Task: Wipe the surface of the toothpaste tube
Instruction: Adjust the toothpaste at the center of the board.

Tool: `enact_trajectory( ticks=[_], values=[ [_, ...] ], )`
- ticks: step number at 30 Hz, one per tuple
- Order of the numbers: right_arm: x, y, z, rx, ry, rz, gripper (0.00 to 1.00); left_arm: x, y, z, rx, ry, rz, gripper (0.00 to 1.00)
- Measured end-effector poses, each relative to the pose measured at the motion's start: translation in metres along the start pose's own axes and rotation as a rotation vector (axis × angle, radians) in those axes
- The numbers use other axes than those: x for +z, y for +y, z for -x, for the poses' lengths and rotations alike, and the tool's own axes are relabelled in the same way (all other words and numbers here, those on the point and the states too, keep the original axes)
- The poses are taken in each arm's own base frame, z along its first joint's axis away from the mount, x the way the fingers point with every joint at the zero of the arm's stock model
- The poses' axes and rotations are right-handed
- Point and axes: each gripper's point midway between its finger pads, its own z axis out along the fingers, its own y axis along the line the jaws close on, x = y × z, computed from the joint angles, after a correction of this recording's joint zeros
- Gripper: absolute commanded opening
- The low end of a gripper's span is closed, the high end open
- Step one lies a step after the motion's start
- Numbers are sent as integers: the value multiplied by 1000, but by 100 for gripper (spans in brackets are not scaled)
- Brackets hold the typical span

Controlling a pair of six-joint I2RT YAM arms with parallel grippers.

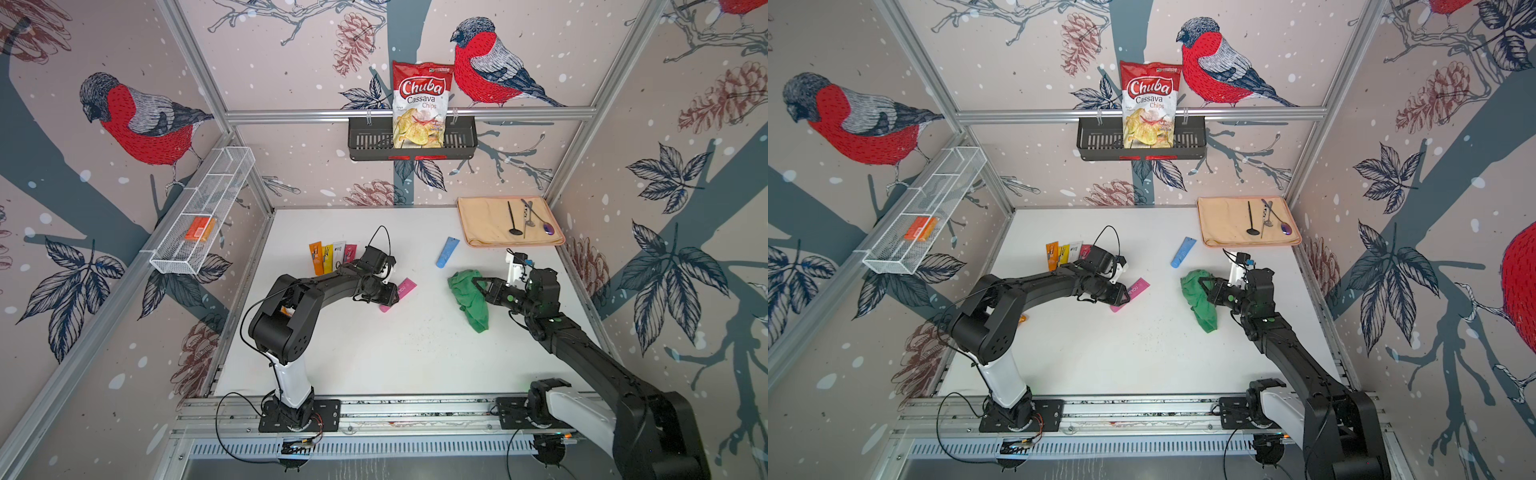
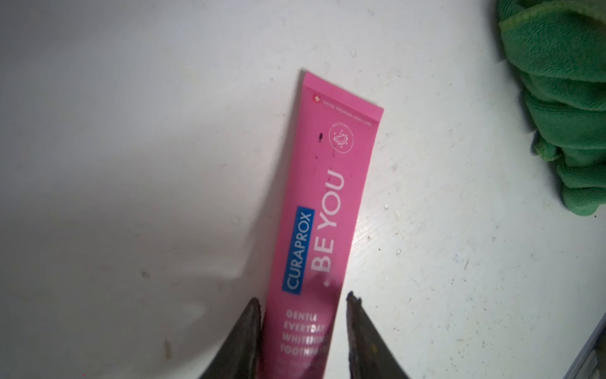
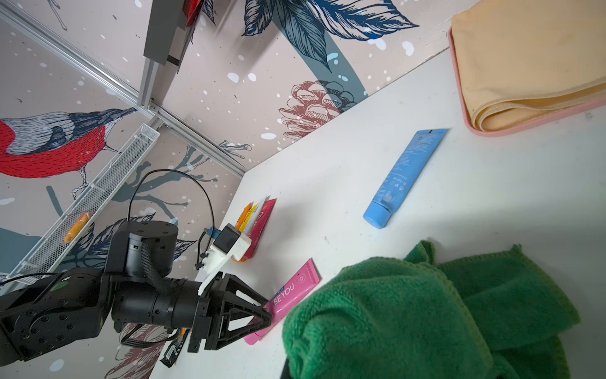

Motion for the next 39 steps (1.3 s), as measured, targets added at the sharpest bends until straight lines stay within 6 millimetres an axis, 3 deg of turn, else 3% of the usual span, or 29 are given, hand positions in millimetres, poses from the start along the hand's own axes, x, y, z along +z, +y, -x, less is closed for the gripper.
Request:
enact_trajectory(
  ticks=[11, 17, 21, 23, 30, 35, 39],
  values=[
    [-2, 2, 2, -7, -10, 3, 0, 4, -1, -1, 21, 0, 29, 10],
    [-4, 3, 4, -9, -17, 2, 0, -10, -28, -1, 142, -15, 171, 8],
    [-7, 3, 6, -11, -27, 1, 0, -17, -53, 11, 266, -63, 370, 9],
    [-9, 4, 8, -15, -35, 2, 0, -14, -54, 10, 319, -64, 516, 9],
    [-15, 6, 13, -20, -57, -2, 0, -7, -25, -16, 479, -21, 1014, 8],
    [-19, 7, 16, -24, -70, -4, 0, -22, -34, -11, 556, -128, 1171, 9],
    [-19, 6, 16, -18, -66, -9, 0, -13, -45, -16, 636, -166, 1230, 10]
  ],
)
